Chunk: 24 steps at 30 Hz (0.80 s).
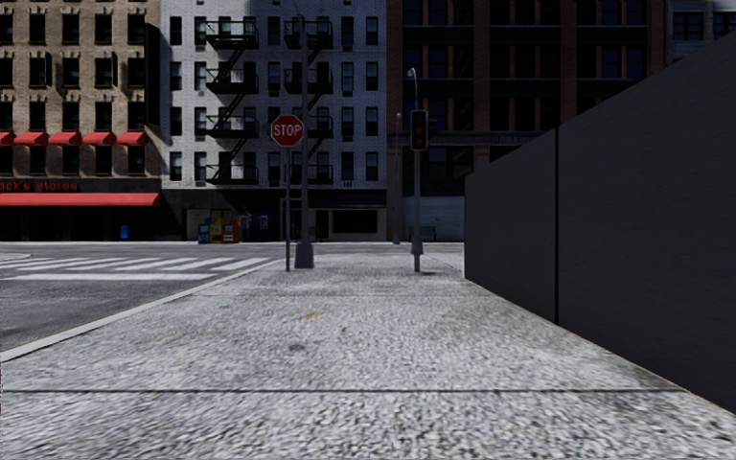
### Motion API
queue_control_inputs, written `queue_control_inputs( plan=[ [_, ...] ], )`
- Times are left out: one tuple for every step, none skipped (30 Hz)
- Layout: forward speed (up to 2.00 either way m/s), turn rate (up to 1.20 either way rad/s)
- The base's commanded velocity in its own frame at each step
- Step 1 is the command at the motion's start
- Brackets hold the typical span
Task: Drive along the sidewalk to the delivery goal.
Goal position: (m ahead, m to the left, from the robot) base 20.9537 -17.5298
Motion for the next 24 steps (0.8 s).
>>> queue_control_inputs(
  plan=[
    [2.00,0.00],
    [2.00,0.00],
    [2.00,0.00],
    [2.00,0.00],
    [2.00,0.00],
    [2.00,0.00],
    [2.00,0.00],
    [2.00,0.00],
    [2.00,0.00],
    [2.00,0.00],
    [2.00,0.00],
    [2.00,0.00],
    [2.00,0.00],
    [2.00,0.00],
    [2.00,0.00],
    [2.00,0.00],
    [2.00,0.00],
    [2.00,0.00],
    [2.00,0.00],
    [2.00,0.00],
    [2.00,0.00],
    [2.00,0.00],
    [2.00,0.00],
    [2.00,0.00]
  ],
)
